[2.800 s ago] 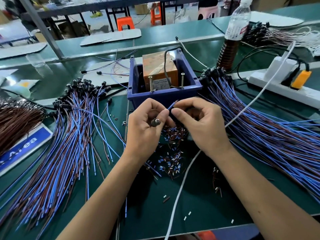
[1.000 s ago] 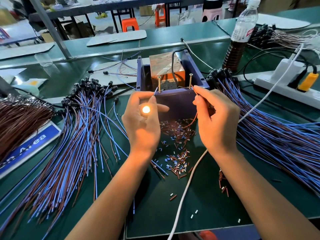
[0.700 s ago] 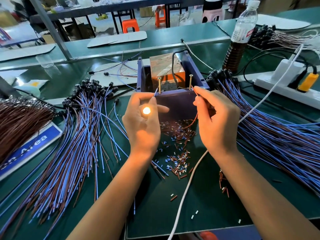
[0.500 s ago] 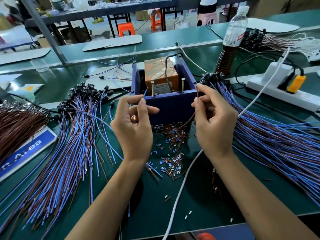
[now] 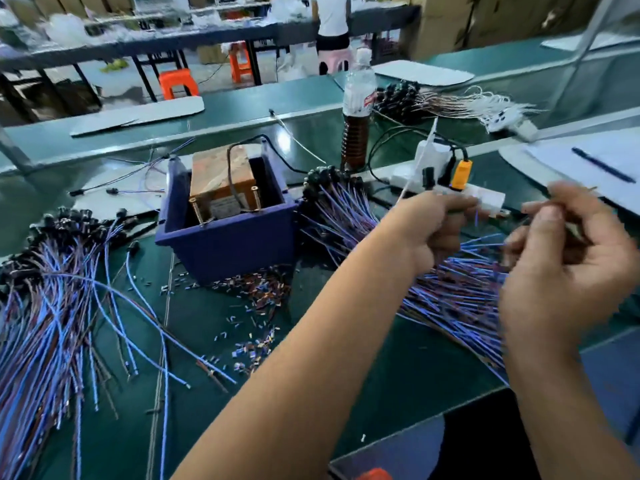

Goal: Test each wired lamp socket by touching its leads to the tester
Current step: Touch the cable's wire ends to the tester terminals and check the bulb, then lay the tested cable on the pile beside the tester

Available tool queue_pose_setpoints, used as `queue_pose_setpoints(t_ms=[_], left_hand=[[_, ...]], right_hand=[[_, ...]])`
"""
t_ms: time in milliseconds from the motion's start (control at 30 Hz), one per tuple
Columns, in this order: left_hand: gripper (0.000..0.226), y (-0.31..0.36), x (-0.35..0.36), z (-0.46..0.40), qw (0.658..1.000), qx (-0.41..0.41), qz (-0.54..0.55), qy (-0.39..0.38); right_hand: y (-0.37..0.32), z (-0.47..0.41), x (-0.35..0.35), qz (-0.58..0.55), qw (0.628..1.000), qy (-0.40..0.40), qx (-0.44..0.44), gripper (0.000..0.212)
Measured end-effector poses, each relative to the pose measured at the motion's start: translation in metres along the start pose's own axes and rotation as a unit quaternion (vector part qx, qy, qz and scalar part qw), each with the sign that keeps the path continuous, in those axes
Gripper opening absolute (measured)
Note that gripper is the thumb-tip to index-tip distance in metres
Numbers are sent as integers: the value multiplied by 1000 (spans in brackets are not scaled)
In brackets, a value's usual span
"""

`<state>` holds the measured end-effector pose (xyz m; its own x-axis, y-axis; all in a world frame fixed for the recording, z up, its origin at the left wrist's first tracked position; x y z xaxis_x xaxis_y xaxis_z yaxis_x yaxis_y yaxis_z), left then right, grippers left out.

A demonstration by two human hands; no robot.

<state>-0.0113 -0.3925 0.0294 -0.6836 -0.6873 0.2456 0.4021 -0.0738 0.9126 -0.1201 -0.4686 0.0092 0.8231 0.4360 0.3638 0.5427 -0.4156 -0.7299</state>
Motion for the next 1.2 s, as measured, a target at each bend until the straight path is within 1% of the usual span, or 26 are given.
queue_pose_setpoints(t_ms=[33, 100, 133, 200, 233, 300, 367, 400, 433, 500, 533, 600, 667, 733, 767, 800, 867, 967, 1000, 1067, 1133, 1200], left_hand=[[33, -4, 11, -13, 999, -31, 35, -26], [36, -13, 26, -33, 992, -81, 91, -28], [36, -17, 28, -40, 989, -99, 110, -14], [34, -21, 26, -50, 984, -110, 134, 34], [34, -22, 24, -55, 983, -108, 139, 55], [38, -18, 16, -60, 979, -95, 156, 88], [39, -14, 6, -62, 971, -80, 193, 116], [38, -13, -1, -62, 967, -74, 209, 126], [37, -11, -8, -61, 963, -66, 224, 131], [34, -7, -25, -59, 957, -47, 252, 137], [32, -3, -33, -58, 955, -36, 257, 141], [28, 6, -49, -54, 960, -11, 236, 153], [31, 16, -64, -47, 969, 15, 168, 178], [33, 24, -77, -36, 973, 21, 60, 220], [33, 26, -81, -30, 970, 13, 12, 243], [32, 26, -82, -24, 964, 4, -21, 263], [24, 22, -81, -10, 959, 1, -42, 279], [10, 12, -78, 15, 962, 19, -91, 257], [13, 7, -82, 27, 959, 26, -124, 254], [19, -3, -97, 53, 951, 56, -173, 248], [19, -11, -117, 82, 948, 101, -178, 245], [24, -17, -145, 115, 929, 145, -168, 295]], right_hand=[[2, -12, -10, 22, 1000, 10, 6, 28], [5, -31, -28, 75, 997, 6, 20, 35], [5, -37, -33, 113, 993, -7, 20, 38], [2, -44, -36, 198, 979, -52, -19, 38], [1, -43, -32, 231, 968, -92, -39, 37], [4, -34, -13, 277, 935, -217, -49, 40], [9, -21, 6, 281, 900, -334, -4, 41], [10, -16, 14, 277, 887, -370, 11, 40], [11, -13, 19, 280, 878, -389, 15, 42], [15, -14, 22, 279, 872, -402, 34, 46], [17, -16, 21, 267, 874, -403, 48, 43], [19, -23, 19, 251, 879, -403, 52, 25], [17, -29, 17, 249, 882, -400, 26, 6], [14, -33, 16, 252, 887, -386, -10, 5], [15, -33, 16, 259, 887, -383, -23, 6], [18, -31, 18, 270, 882, -385, -32, 5], [27, -20, 26, 303, 860, -410, -33, 6], [41, -2, 37, 359, 820, -446, -24, 11], [43, 1, 38, 363, 820, -443, -21, 11], [42, 3, 37, 355, 838, -413, -20, 12], [33, 5, 37, 327, 868, -371, -44, 12], [17, 15, 48, 263, 899, -341, -75, 6]])
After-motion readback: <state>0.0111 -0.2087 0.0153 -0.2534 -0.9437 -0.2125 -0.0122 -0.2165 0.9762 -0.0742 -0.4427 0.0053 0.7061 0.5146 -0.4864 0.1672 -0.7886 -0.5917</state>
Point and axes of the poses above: each hand's wrist, its own z-axis away from the middle knuckle, its own x-axis out of the palm, y = z × x, the point moved 4 cm from there along -z, towards the middle knuckle, and after that the axes turned 12 degrees about -z, right-handed, at the moved point
